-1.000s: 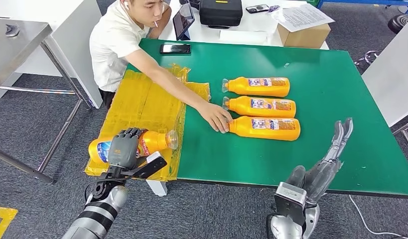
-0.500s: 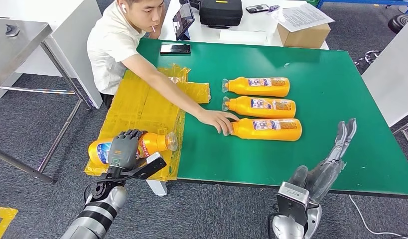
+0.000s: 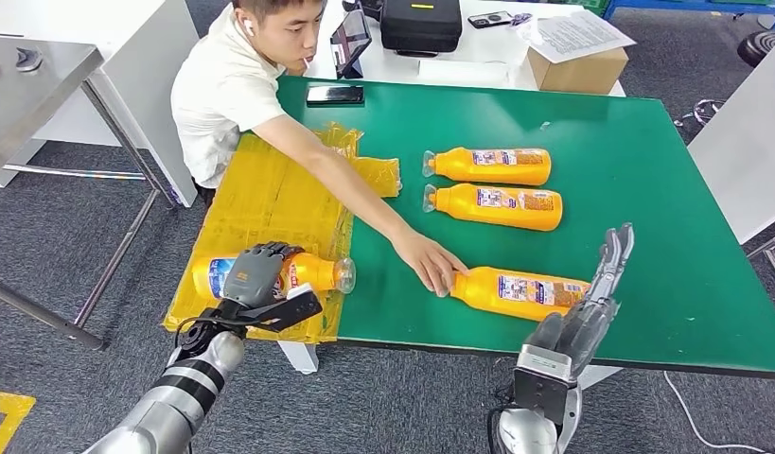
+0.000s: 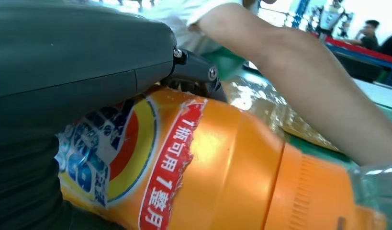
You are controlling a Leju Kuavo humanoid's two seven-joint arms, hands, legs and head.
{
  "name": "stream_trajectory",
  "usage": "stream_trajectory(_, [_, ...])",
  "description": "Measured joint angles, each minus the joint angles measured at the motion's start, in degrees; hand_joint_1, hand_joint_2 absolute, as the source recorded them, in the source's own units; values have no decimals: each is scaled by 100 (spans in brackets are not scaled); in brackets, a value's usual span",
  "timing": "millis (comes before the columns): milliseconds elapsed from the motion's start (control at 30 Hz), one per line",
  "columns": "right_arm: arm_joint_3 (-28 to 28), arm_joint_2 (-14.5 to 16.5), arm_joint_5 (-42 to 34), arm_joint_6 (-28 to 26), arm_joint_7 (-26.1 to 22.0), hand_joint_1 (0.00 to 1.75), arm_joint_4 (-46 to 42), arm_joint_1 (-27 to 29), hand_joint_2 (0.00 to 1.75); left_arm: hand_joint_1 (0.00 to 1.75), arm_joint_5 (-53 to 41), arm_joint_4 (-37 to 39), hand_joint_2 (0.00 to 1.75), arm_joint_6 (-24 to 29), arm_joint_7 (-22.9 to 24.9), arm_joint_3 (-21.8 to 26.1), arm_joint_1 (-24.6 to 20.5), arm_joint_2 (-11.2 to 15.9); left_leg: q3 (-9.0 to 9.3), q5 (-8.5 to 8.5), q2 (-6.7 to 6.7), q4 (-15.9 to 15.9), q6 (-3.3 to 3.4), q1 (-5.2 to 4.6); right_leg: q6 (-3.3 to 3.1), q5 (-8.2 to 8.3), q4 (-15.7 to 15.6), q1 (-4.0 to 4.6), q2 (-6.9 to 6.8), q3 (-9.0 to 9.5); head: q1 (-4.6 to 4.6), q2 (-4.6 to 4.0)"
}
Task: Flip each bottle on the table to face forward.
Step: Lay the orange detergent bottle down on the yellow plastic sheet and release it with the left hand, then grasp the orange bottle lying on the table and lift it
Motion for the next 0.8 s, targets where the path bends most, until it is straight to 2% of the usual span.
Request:
stream_trajectory(133, [250,-124,-252,1,0,0,276,-17,0,0,935,78,175,-1942,-792,-79,-28,1,9,2,-11,-1,1,0,1,-1,0,-1,-8,16,1,0])
stream_trajectory(200, [341,-167,-285,1,0,0,377,-37,0,0,1026,58,175,-2395,-870,-150,16,0,10,2,-13,-1,1,0,1,0,0,-1,-10,17,3,0])
stream_trajectory(333, [439,-236,-324,1,0,0,528,-76,0,0,1016,19,175,-2593,-920,-310,29,22,12,2,-14,-1,1,-1,1,-1,0,0,-12,20,2,0])
stream_trajectory(633, [522,-320,-357,1,0,0,700,-109,0,0,921,-137,175,-2622,-1057,-762,32,92,13,6,-13,-1,-2,1,0,0,1,1,-12,19,1,0])
stream_trajectory(800, [529,-328,-324,1,0,0,753,-115,0,0,1027,-232,175,-2369,-1106,-949,66,112,6,6,-13,-1,-2,0,0,0,1,0,-12,11,1,0])
